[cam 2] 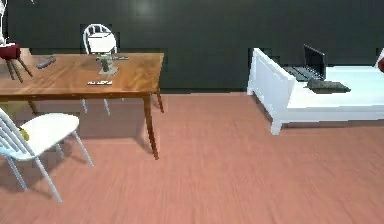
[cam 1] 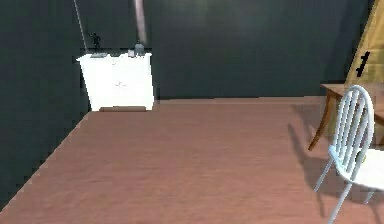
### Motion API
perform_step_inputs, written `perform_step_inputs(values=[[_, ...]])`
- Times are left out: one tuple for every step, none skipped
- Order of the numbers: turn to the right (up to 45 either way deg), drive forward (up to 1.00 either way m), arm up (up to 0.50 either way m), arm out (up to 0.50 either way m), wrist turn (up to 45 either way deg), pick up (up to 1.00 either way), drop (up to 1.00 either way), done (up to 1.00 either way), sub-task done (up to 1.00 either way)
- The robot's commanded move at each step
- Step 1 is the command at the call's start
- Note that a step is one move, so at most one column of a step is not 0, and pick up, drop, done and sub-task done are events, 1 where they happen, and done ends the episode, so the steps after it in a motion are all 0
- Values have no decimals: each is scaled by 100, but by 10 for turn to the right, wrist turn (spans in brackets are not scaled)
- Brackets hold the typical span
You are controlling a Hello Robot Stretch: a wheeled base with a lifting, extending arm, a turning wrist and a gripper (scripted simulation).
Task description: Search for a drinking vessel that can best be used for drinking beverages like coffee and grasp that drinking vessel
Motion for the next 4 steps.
perform_step_inputs(values=[[0, 100, 0, 0, 0, 0, 0, 0, 0], [-30, 0, 0, 0, 0, 0, 0, 0, 0], [0, 100, 0, 0, 0, 0, 0, 0, 0], [0, 55, 0, 0, 0, 0, 0, 0, 0]])
